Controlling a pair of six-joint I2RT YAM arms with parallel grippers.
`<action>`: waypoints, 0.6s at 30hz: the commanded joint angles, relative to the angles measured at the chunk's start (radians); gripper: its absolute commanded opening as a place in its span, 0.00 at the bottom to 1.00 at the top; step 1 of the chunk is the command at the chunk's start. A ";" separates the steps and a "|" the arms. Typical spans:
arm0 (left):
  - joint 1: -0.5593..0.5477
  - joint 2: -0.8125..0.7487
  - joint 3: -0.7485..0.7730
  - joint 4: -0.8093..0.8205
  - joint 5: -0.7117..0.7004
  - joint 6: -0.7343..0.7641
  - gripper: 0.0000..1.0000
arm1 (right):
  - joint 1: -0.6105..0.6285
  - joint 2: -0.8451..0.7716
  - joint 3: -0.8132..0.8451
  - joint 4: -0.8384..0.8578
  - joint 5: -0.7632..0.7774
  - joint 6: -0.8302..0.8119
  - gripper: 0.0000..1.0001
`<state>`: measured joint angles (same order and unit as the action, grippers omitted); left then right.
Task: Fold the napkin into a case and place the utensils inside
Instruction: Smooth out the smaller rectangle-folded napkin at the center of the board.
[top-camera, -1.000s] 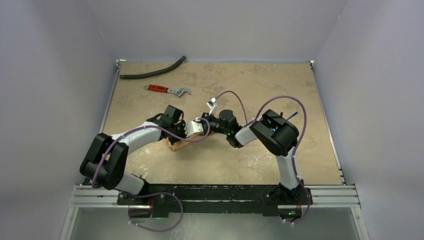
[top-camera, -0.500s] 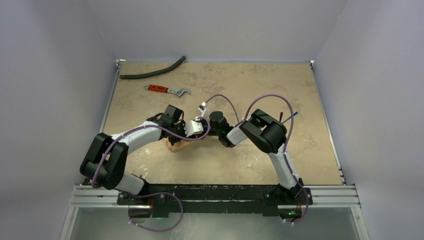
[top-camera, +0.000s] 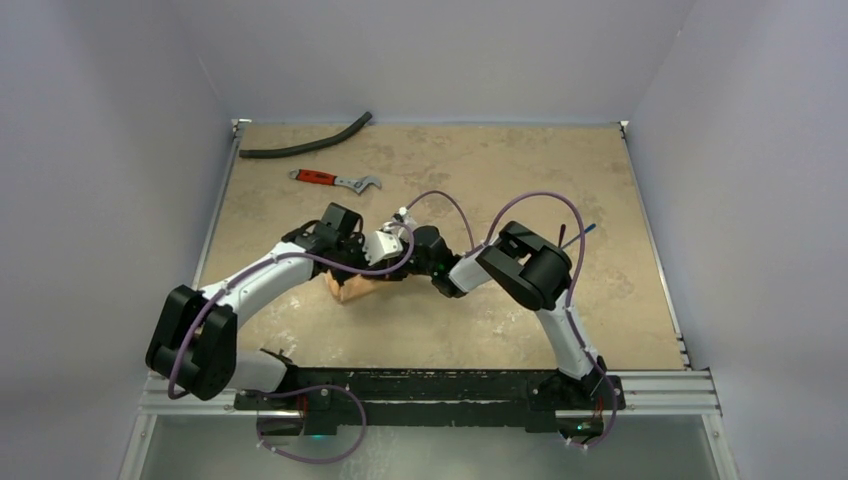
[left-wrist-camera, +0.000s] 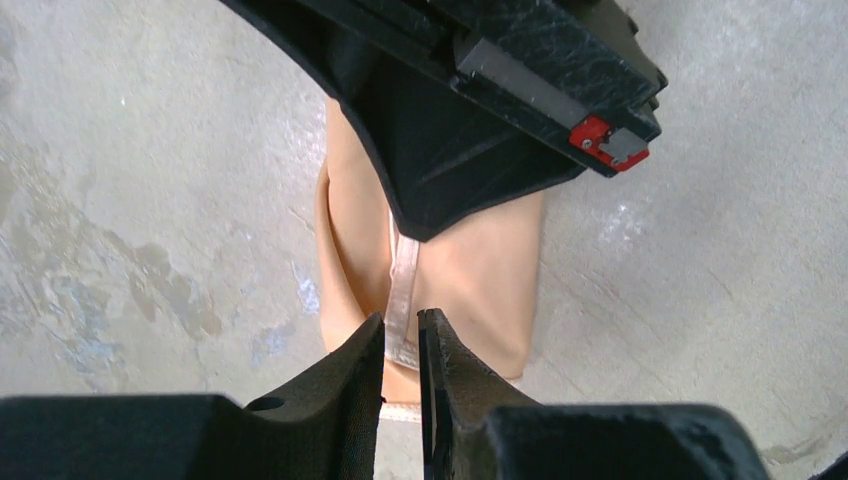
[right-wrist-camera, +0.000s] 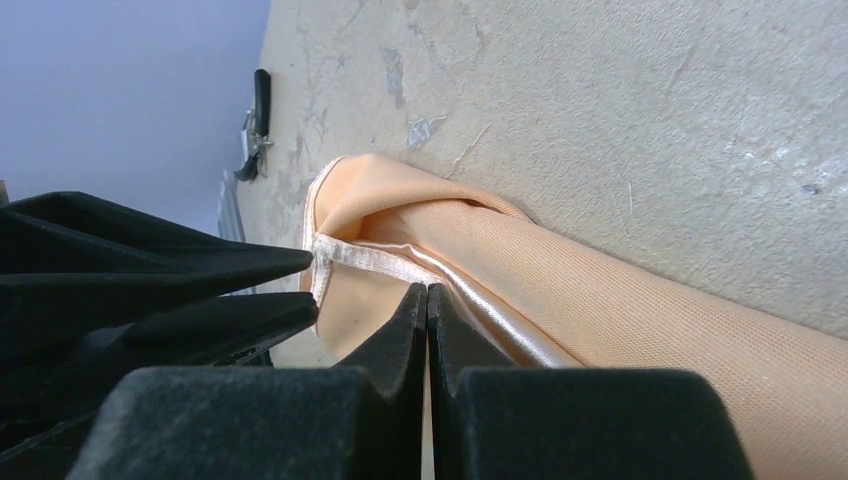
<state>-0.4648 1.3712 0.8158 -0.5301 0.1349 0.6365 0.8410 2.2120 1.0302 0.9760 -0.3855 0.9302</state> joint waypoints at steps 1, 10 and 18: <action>0.005 -0.034 0.008 -0.062 -0.040 -0.055 0.19 | 0.014 -0.044 -0.004 -0.121 0.113 -0.068 0.00; 0.019 0.016 -0.015 0.012 -0.112 -0.100 0.17 | 0.043 -0.071 0.003 -0.140 0.125 -0.097 0.00; 0.050 0.066 -0.057 0.075 -0.131 -0.093 0.14 | 0.050 -0.091 -0.001 -0.126 0.104 -0.101 0.03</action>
<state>-0.4309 1.4254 0.7849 -0.5125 0.0280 0.5598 0.8787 2.1662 1.0302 0.8944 -0.2951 0.8623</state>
